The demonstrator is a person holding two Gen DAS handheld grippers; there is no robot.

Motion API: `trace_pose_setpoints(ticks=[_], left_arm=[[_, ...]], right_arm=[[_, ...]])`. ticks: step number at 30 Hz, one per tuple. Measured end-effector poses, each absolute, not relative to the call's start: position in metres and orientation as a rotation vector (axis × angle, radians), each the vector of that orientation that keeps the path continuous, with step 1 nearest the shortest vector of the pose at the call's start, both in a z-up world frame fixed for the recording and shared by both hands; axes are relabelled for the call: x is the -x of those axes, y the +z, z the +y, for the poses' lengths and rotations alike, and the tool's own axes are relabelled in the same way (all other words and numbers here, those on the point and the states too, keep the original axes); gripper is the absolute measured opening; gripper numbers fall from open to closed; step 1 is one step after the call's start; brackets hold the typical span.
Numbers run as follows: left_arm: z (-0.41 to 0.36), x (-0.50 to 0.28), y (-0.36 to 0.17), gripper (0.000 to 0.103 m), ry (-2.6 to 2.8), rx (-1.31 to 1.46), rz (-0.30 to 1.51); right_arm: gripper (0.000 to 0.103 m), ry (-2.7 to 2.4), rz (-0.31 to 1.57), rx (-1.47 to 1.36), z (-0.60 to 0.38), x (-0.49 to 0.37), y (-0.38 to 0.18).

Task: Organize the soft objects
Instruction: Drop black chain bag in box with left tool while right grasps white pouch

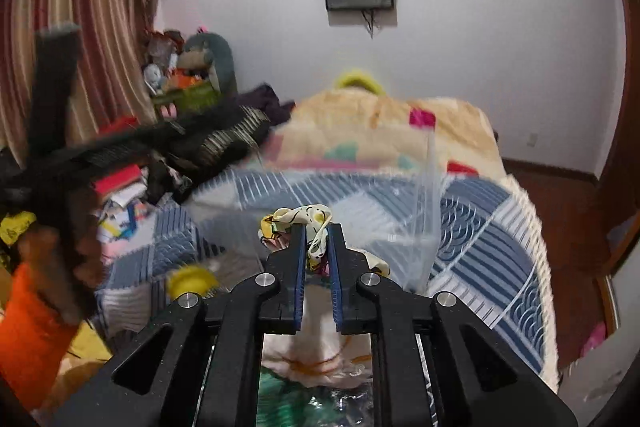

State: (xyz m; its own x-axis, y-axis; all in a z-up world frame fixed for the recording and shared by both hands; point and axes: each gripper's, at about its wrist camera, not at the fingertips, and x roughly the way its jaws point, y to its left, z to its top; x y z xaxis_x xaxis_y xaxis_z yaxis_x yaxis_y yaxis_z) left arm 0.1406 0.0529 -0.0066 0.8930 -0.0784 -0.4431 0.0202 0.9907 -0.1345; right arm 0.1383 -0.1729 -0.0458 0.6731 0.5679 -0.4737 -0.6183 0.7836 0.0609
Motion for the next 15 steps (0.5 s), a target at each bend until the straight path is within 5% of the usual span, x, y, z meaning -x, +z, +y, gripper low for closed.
trace_pose_setpoints(ticks=[7, 15], left_arm=[[0.050, -0.172, -0.024, 0.024, -0.069, 0.128, 0.559], [0.047, -0.200, -0.049, 0.024, -0.092, 0.136, 0.668]], right_arm=[[0.010, 0.614, 0.415, 0.085, -0.168, -0.162, -0.012], [0.010, 0.590, 0.567, 0.145, -0.145, -0.213, -0.045]])
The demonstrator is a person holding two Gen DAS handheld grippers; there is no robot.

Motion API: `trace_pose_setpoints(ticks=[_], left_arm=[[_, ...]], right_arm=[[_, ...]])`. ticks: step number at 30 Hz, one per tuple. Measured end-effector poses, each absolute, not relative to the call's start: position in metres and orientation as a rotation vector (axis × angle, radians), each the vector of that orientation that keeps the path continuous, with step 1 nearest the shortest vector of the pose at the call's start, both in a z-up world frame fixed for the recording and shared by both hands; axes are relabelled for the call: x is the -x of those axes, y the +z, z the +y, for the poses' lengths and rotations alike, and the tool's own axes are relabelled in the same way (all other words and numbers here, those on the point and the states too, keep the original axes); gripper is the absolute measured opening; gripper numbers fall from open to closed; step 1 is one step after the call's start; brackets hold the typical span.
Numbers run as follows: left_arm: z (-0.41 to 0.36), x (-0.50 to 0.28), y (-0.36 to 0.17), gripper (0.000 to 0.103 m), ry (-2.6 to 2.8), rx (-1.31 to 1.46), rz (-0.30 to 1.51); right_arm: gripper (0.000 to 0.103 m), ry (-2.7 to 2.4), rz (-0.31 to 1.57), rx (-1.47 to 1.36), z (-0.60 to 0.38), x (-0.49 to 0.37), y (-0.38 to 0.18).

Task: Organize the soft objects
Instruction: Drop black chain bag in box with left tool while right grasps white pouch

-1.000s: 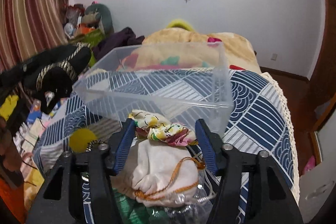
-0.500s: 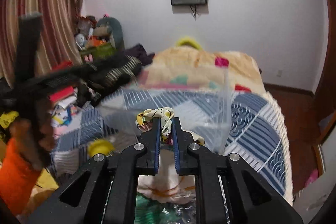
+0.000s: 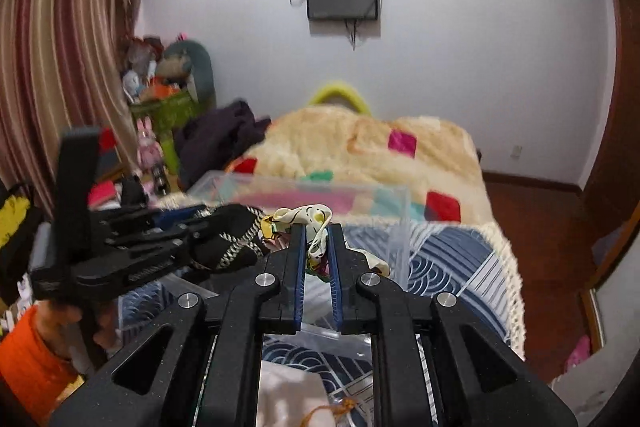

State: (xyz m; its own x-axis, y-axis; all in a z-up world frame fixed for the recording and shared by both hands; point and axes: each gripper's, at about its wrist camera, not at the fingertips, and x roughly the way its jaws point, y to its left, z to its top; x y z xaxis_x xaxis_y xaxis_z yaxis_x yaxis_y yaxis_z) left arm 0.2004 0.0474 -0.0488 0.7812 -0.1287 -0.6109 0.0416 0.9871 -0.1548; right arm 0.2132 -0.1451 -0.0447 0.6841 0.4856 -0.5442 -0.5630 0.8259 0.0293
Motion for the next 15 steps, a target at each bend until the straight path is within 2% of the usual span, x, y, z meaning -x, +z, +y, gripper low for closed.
trace_pose_setpoints(ticks=[7, 9, 12, 15], left_arm=[[0.050, -0.205, -0.062, 0.032, -0.113, 0.167, 0.725], [0.049, -0.202, -0.061, 0.040, -0.112, 0.160, 0.716], [0.048, -0.193, -0.054, 0.048, -0.109, 0.145, 0.693], [0.049, -0.182, -0.042, 0.060, -0.106, 0.136, 0.660]], right_arm=[[0.012, 0.597, 0.698, 0.173, -0.142, -0.230, -0.073], [0.014, 0.602, 0.711, 0.177, -0.144, -0.230, -0.076], [0.022, 0.606, 0.708, 0.171, -0.148, -0.227, -0.073], [0.035, 0.605, 0.682, 0.160, -0.152, -0.222, -0.066]])
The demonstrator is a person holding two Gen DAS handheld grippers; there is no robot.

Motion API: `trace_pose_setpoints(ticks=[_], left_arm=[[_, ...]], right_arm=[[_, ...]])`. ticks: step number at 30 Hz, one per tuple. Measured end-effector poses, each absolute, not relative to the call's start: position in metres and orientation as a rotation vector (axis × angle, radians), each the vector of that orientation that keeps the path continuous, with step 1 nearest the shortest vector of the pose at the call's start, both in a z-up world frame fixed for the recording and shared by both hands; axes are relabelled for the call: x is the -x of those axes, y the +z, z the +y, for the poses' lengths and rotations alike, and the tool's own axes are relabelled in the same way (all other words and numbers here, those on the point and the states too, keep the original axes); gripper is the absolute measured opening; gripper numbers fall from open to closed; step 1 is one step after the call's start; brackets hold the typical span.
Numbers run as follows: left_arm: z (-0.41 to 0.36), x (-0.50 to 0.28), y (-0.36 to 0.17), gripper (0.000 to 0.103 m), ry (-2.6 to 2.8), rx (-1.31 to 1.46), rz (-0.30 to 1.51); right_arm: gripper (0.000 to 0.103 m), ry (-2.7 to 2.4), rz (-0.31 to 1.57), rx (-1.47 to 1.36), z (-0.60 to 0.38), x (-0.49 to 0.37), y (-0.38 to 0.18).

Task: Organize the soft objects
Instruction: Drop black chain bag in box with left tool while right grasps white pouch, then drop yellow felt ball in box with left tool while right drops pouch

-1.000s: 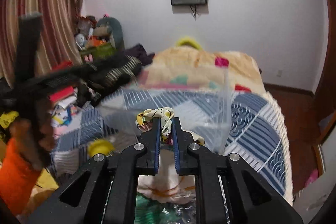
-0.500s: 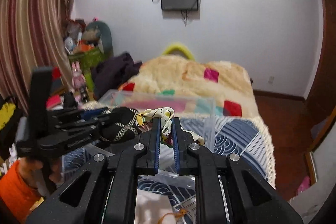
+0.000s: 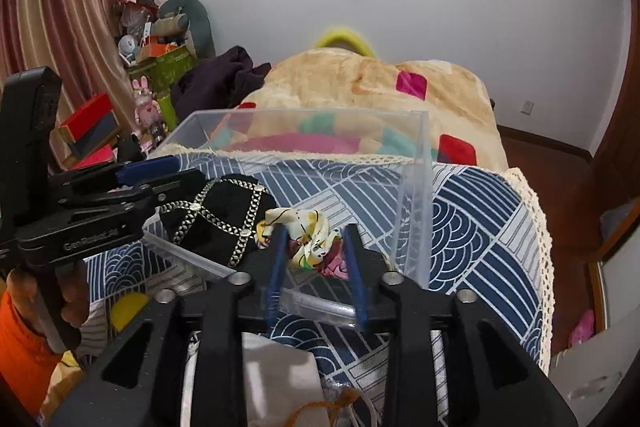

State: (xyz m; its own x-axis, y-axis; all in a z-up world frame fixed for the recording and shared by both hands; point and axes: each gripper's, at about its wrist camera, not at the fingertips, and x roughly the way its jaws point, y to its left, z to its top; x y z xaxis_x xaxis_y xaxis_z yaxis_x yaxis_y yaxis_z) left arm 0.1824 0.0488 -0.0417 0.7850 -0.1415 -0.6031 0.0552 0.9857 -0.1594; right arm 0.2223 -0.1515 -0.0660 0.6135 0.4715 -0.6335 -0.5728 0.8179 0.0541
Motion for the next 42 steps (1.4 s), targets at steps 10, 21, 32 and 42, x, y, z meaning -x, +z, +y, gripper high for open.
trace_pose_setpoints(ticks=[10, 21, 32, 42], left_arm=[[0.055, -0.122, 0.000, 0.087, -0.072, 0.080, 0.526], [0.049, -0.073, -0.027, 0.095, -0.062, 0.063, 0.557], [0.050, -0.065, -0.087, 0.094, -0.049, 0.110, 0.689], [0.050, -0.082, -0.109, 0.061, -0.132, 0.229, 0.757]], right_arm=[[0.076, 0.599, 0.482, 0.096, -0.175, -0.176, -0.019], [0.082, 0.607, 0.453, 0.090, -0.187, -0.139, -0.032], [0.082, 0.622, 0.635, 0.134, -0.172, -0.148, -0.095], [0.064, 0.631, 0.680, 0.124, -0.171, -0.149, -0.113]])
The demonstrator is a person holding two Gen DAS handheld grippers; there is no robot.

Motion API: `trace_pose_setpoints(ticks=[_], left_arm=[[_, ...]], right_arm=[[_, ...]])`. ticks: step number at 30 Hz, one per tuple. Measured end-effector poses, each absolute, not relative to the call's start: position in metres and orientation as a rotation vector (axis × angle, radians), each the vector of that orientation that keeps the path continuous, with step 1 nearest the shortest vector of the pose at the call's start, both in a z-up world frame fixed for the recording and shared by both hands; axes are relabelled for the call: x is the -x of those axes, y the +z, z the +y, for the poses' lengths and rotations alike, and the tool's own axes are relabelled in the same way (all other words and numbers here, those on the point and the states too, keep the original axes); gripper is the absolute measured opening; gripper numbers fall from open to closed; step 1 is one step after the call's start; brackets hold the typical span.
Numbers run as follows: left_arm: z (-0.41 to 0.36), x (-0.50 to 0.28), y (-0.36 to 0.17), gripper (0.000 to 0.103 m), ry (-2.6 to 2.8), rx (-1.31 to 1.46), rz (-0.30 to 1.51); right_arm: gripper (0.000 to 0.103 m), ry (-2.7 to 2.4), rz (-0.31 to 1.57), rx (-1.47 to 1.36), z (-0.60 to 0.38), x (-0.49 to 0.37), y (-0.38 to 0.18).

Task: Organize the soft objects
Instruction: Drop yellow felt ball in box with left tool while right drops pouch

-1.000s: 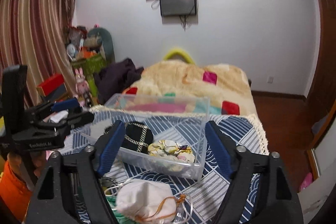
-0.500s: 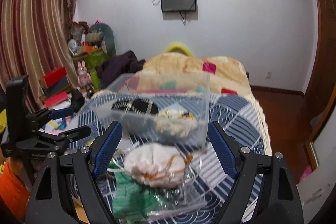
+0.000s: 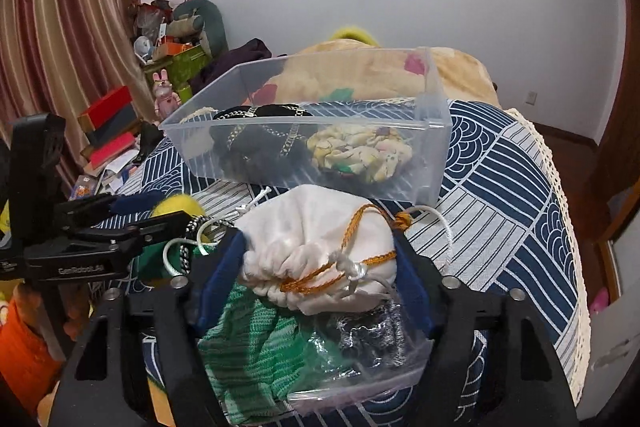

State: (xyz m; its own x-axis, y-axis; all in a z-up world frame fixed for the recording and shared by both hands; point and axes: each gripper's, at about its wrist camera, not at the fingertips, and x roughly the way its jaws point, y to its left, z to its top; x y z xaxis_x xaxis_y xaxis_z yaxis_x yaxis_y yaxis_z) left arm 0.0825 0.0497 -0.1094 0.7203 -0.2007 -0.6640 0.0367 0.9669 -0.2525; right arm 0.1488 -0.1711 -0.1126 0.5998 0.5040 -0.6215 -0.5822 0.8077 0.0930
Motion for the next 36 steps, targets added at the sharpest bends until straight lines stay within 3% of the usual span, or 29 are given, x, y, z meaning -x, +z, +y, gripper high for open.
trace_pose_setpoints(ticks=[3, 8, 24, 36], left_arm=[[0.048, -0.083, -0.112, 0.046, -0.155, 0.241, 0.764], [0.043, -0.077, -0.108, 0.045, -0.145, 0.218, 0.744], [0.052, -0.054, -0.040, 0.045, -0.097, 0.151, 0.564], [0.057, -0.082, -0.002, 0.045, -0.075, 0.112, 0.488]], right_arm=[[0.050, 0.638, 0.682, 0.119, -0.172, -0.147, -0.112], [0.039, 0.642, 0.643, 0.108, -0.175, -0.139, -0.105], [0.036, 0.597, 0.473, 0.026, -0.198, -0.124, -0.053], [0.036, 0.586, 0.374, 0.014, -0.190, -0.145, -0.023]])
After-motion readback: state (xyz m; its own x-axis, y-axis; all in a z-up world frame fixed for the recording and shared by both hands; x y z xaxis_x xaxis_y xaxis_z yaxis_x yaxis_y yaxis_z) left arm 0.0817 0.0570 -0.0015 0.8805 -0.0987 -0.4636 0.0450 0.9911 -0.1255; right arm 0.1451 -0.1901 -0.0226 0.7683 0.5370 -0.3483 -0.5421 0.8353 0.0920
